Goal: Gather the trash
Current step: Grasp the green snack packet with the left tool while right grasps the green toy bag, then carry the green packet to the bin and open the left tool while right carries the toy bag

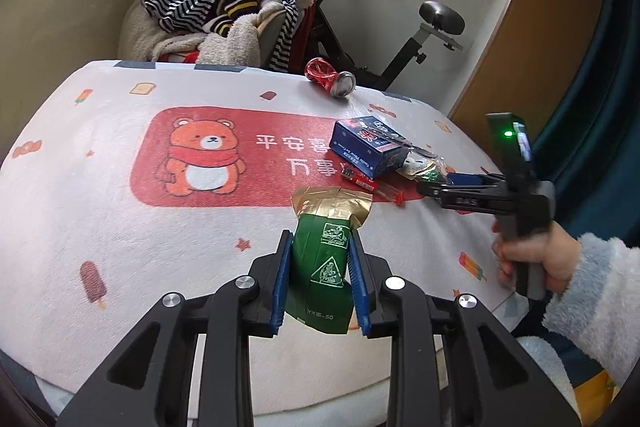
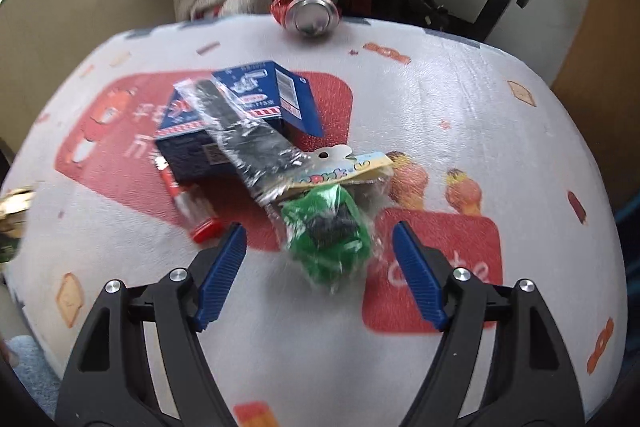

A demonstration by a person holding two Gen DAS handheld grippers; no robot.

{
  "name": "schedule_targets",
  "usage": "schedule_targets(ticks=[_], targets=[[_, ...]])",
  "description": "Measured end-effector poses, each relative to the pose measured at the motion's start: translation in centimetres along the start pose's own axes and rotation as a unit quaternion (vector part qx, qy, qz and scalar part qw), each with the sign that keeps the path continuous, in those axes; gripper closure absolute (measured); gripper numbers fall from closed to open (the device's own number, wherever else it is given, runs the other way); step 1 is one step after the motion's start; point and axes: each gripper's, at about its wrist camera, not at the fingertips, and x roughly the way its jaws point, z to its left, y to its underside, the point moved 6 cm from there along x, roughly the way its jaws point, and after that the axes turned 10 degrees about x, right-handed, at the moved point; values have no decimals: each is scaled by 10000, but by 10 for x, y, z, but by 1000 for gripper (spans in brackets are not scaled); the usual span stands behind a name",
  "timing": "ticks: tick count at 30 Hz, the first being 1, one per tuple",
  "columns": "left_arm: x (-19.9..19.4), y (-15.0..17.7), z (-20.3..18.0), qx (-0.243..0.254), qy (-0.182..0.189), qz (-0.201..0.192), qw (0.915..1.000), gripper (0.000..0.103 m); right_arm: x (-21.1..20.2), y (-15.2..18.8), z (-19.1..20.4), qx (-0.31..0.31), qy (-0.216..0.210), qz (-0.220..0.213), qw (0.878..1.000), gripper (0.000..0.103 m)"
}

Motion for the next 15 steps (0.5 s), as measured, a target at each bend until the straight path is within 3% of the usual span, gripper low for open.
schedule_targets(ticks=[3, 7, 15], targets=[[-7, 3, 1, 24, -2, -12, 10000, 76, 6, 2, 1, -94, -22, 182, 9998, 42], [-18, 5, 1, 65, 40, -85, 9999, 76, -7, 9, 3, -146, -228, 90, 9996, 56], [-48, 17, -19, 309, 188, -146, 9992, 76, -67, 49, 4, -106, -827, -314, 9960, 58]])
